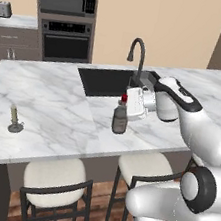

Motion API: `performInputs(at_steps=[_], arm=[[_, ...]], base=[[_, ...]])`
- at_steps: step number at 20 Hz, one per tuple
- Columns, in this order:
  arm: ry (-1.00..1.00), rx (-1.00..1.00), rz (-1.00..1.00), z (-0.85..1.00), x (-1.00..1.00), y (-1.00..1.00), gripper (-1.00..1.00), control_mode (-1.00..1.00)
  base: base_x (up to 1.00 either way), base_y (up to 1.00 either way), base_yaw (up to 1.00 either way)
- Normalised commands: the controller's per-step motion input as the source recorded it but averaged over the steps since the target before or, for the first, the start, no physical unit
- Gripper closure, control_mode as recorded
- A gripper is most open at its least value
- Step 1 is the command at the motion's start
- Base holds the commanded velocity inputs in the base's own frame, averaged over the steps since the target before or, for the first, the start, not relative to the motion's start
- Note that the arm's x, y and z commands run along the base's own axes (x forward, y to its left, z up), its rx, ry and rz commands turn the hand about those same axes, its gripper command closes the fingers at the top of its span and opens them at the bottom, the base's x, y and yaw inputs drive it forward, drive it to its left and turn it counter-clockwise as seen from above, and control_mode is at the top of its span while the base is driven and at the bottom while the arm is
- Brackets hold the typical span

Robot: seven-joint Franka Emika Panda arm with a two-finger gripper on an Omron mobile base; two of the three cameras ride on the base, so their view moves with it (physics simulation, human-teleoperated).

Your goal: Get the candle and the liquor from the cabinet and move them to the dining counter.

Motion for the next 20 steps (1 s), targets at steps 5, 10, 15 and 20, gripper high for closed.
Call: performInputs(at_steps=[5, 10, 15, 20], arm=[[0.0, 0.0, 0.03, -0.29, 0.49, 0.41, 1.0, -1.0], [0.0, 0.0, 0.03, -0.36, 0.3, 0.39, 1.0, -1.0], [0.0, 0.0, 0.01, -0.28, 0.28, 0.28, 1.0, -1.0], [0.0, 0.0, 0.01, -0.29, 0.27, 0.23, 1.0, -1.0]], base=[[0.0, 0.0, 0.0], [0.0, 0.0, 0.0], [0.0, 0.0, 0.0], [0.0, 0.0, 0.0]])
